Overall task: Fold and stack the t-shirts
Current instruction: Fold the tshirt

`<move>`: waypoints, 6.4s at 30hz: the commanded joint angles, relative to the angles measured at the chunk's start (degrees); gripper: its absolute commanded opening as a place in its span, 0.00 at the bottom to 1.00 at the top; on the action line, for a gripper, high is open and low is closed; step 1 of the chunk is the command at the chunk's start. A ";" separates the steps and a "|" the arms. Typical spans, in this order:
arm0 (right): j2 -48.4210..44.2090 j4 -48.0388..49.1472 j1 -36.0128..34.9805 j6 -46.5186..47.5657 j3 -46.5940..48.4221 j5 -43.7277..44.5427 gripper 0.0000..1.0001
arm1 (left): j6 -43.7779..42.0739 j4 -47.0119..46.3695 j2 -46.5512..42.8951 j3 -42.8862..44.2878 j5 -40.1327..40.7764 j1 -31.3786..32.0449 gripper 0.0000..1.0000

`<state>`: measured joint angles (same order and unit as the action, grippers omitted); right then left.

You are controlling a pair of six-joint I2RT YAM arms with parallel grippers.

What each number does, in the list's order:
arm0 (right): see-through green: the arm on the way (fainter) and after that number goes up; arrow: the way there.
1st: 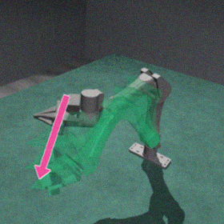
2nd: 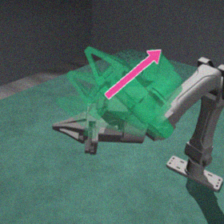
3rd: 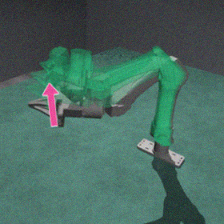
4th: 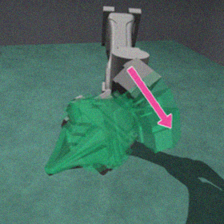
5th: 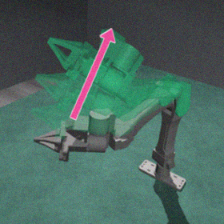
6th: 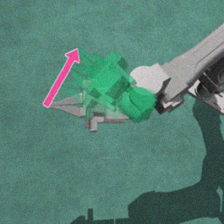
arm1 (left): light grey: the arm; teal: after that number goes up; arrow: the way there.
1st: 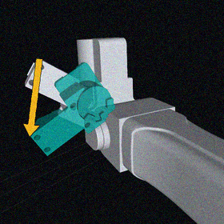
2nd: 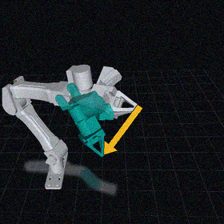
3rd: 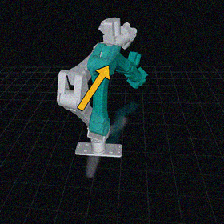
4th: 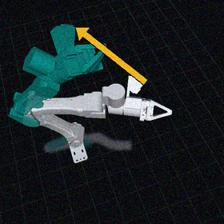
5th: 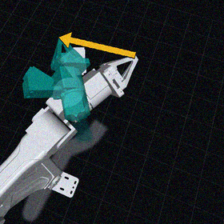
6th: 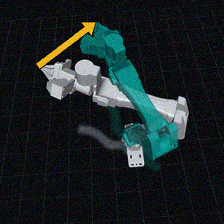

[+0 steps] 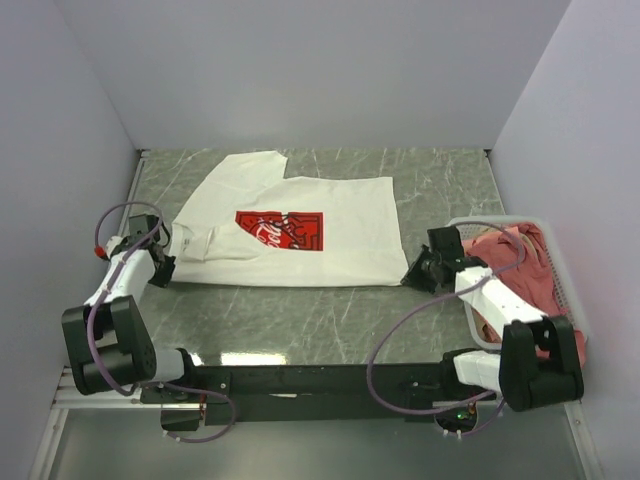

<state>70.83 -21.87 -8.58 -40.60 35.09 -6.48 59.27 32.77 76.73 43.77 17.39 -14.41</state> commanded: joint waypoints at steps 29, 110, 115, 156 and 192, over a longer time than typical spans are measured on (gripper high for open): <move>4.73 7.27 -26.39 14.82 25.33 8.95 0.67 | -14.17 -3.24 -4.23 11.86 -7.45 2.28 0.51; 71.29 28.98 -35.98 8.61 79.26 -16.98 0.58 | -33.95 3.35 22.06 31.81 -13.34 18.81 0.01; 71.90 30.75 -35.89 7.03 78.46 -18.04 0.57 | -33.78 3.26 22.50 32.96 -13.96 18.81 0.01; 65.32 25.14 -35.63 5.61 69.77 -10.14 0.45 | -25.61 5.55 21.36 30.59 -8.24 16.53 0.27; 49.85 25.12 -35.54 8.17 54.12 -4.16 0.42 | -31.32 5.11 34.28 38.85 -11.15 16.70 0.01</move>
<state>124.22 2.11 -44.10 -33.34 89.54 -11.86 28.73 37.60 112.40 80.38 7.25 2.13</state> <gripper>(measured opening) 0.419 0.019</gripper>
